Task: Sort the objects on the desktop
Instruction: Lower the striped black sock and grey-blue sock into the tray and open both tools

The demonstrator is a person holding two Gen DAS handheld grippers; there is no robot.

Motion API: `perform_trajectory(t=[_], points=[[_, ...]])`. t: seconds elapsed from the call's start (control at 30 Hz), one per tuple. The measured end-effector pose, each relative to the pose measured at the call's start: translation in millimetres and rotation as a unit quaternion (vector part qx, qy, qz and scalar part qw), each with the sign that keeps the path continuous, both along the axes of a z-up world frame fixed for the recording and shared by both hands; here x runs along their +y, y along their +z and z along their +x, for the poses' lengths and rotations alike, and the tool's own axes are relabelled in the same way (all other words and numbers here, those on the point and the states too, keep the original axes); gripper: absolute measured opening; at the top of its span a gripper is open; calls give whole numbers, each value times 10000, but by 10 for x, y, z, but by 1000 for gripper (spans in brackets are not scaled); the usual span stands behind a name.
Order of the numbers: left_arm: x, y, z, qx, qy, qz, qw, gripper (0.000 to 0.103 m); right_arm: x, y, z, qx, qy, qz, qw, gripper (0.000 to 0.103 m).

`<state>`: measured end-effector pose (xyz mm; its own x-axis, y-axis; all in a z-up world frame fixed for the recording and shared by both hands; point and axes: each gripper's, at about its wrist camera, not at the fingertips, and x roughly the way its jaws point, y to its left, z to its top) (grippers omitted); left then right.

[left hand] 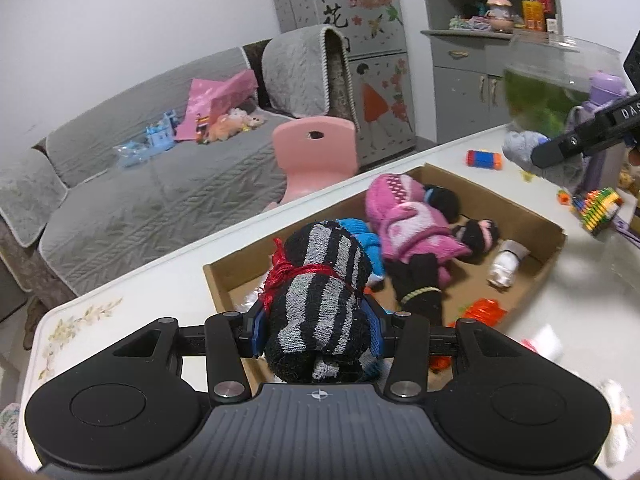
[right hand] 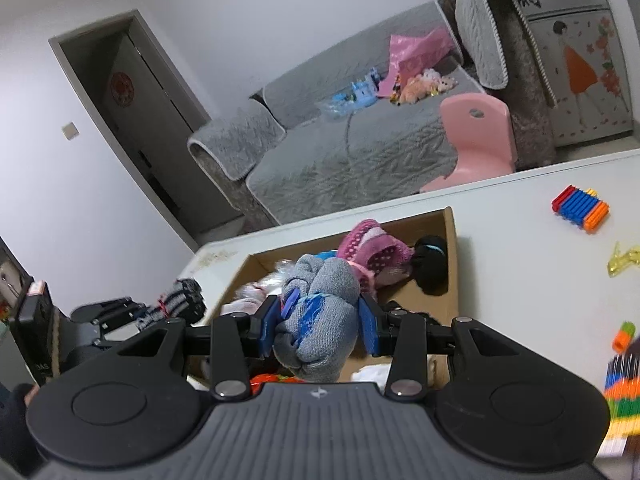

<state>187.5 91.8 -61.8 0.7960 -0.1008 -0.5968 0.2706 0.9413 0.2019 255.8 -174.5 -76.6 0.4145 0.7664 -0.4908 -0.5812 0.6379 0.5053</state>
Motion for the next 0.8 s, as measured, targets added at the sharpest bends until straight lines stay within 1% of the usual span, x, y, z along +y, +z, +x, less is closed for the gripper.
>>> perform_trajectory(t=[0.17, 0.37, 0.5, 0.63, 0.8], points=[[86, -24, 232, 145, 83, -201, 9997, 52, 137, -136, 161, 147, 58, -202, 9997, 38], [175, -31, 444, 306, 133, -448, 9984, 53, 198, -226, 232, 244, 124, -324, 9991, 38], [220, -31, 542, 349, 187, -511, 9979, 53, 205, -236, 297, 269, 101, -330, 9990, 38], [315, -6, 640, 407, 294, -697, 9963, 53, 223, -196, 356, 231, 107, -324, 9992, 39], [349, -11, 826, 495, 348, -751, 9953, 53, 277, -176, 456, 194, 95, -310, 9993, 39]])
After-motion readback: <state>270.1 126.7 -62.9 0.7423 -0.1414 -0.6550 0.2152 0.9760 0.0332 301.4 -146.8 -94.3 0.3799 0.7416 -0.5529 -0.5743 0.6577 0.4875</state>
